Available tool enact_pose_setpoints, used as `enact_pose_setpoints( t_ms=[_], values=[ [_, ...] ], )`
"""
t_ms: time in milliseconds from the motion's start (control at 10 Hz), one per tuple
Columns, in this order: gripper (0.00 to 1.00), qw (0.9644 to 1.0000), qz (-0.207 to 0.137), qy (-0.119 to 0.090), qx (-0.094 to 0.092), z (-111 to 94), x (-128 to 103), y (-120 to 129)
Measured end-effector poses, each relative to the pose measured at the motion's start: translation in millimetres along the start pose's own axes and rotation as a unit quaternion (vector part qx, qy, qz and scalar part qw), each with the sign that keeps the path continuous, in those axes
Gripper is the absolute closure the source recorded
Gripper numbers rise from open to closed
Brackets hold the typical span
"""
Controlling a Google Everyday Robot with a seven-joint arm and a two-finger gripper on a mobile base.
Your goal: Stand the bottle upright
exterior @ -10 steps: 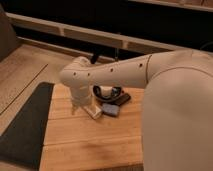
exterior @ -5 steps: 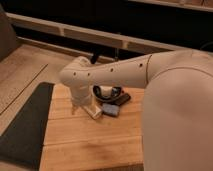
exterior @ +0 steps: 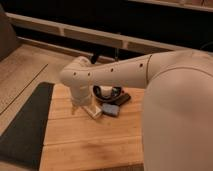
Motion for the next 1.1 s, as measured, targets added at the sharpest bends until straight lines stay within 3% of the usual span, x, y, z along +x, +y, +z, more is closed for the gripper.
enact_pose_setpoints(
  t_ms=[200, 300, 400, 500, 700, 900, 1100],
  values=[
    [0.35, 0.9989, -0.02, -0.043, 0.009, -7.0, -24.3, -7.3],
    [0.35, 0.9964, -0.04, -0.073, 0.015, -14.4, -42.0, -11.4],
    [0.35, 0.9908, -0.076, -0.11, 0.022, -27.0, -64.6, -14.8],
    [0.35, 0.9825, -0.118, -0.14, 0.031, -40.2, -84.1, -14.5],
    [0.35, 0.9735, -0.156, -0.163, 0.039, -51.1, -97.4, -8.9],
    [0.35, 0.9727, -0.159, -0.164, 0.041, -52.1, -98.6, -10.0],
    [0.35, 0.9726, -0.173, -0.148, 0.047, -44.4, -96.6, -11.0]
  ],
)
